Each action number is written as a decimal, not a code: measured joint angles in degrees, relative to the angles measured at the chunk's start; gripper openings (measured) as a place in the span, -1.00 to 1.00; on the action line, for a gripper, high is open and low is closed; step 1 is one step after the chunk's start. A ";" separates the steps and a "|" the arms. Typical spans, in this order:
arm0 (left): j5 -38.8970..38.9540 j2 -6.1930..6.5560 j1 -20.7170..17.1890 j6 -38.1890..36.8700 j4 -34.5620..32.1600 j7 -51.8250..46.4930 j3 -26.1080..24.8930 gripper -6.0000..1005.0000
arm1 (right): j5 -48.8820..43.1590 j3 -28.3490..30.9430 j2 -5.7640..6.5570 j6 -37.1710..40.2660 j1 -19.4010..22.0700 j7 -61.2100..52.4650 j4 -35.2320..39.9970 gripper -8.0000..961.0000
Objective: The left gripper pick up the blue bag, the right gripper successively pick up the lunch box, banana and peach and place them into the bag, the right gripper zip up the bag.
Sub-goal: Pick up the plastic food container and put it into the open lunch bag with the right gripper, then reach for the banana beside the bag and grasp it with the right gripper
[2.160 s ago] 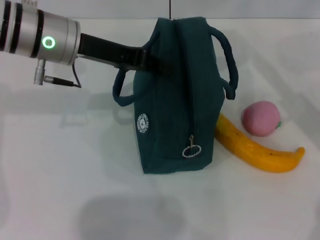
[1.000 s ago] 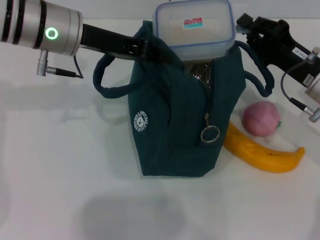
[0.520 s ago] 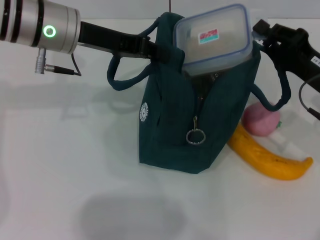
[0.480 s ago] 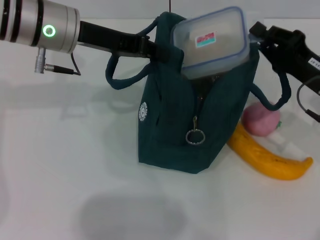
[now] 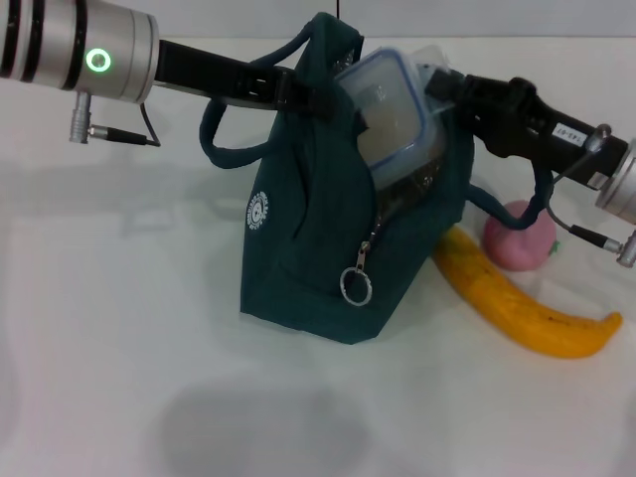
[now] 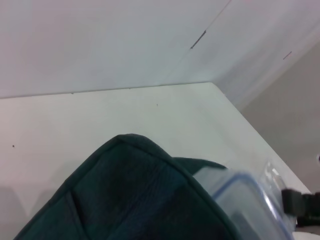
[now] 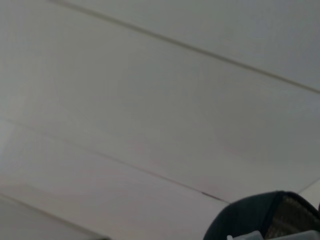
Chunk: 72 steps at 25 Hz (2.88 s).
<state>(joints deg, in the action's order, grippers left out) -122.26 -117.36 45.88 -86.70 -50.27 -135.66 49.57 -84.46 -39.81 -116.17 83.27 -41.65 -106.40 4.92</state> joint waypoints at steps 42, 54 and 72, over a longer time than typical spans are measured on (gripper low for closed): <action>0.06 1.18 -3.75 -0.04 -0.21 0.22 -0.43 -0.89 | -20.82 -6.80 1.13 14.15 19.68 -9.98 66.36 0.17; 0.35 1.17 -3.52 0.14 -0.29 0.22 -0.44 -0.89 | -46.35 -29.67 0.79 21.34 11.59 -35.94 82.40 0.17; 0.45 1.13 -3.01 2.24 -0.14 0.22 -0.44 -0.89 | -56.78 -37.56 0.73 13.64 1.63 -40.05 68.09 0.18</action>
<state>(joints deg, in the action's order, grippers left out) -121.81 -116.23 42.87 -84.46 -50.41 -135.44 49.13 -141.24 -77.37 -115.44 96.91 -40.02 -146.45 73.01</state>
